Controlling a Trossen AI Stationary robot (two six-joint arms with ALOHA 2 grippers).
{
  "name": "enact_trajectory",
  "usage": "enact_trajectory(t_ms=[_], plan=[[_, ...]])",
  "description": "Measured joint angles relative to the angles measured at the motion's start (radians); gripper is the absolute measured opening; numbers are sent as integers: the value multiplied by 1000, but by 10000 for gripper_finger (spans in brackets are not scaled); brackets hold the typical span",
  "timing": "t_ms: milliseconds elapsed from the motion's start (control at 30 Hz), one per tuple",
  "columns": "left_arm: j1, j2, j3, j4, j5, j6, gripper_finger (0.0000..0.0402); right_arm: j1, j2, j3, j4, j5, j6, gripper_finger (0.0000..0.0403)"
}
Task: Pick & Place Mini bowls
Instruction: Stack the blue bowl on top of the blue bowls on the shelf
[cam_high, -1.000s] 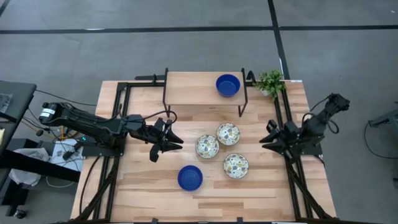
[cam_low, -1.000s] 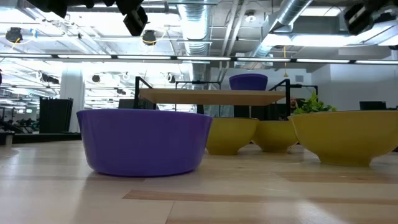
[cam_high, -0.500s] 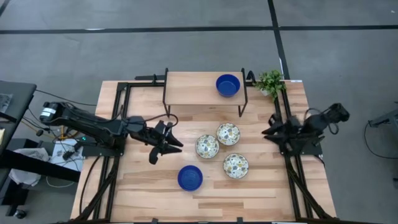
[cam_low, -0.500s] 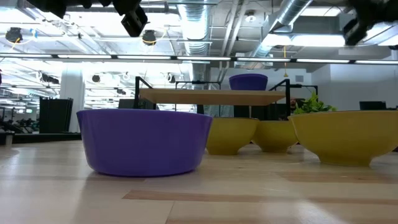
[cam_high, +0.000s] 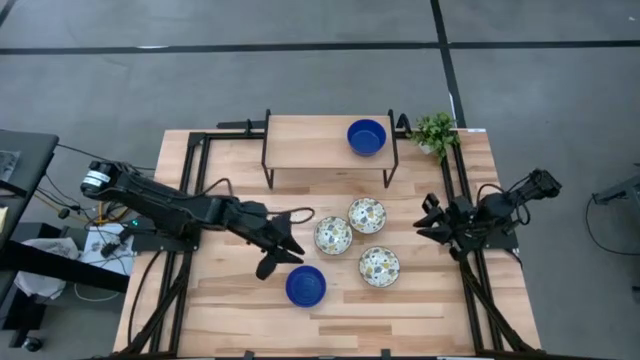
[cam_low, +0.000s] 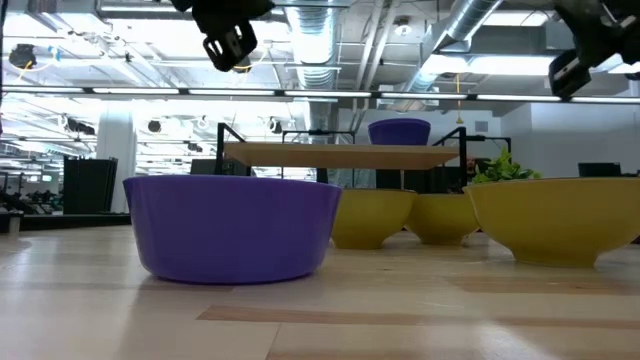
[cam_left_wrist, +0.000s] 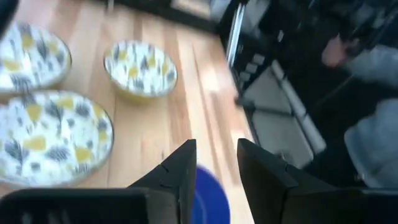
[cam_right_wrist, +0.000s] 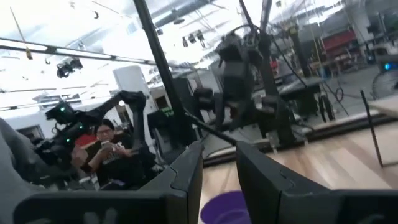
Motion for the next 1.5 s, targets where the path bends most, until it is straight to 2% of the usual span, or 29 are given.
enact_trajectory(t_ms=[200,400,633,1033,1167,1500], plan=[[-54,78,147,-231,38,-28,116,0,2,1,-14,0,-35,87],[-88,136,172,-325,60,-91,116,0,2,1,-53,7,-35,87],[-85,164,130,-327,57,-286,116,0,2,1,-56,7,-35,87],[-84,157,130,-177,51,-286,116,0,2,1,-61,12,-35,87],[-86,160,130,-162,21,-286,116,0,2,1,-62,14,-35,87],[-237,242,130,-181,20,-231,116,0,2,1,-74,70,-35,87]])
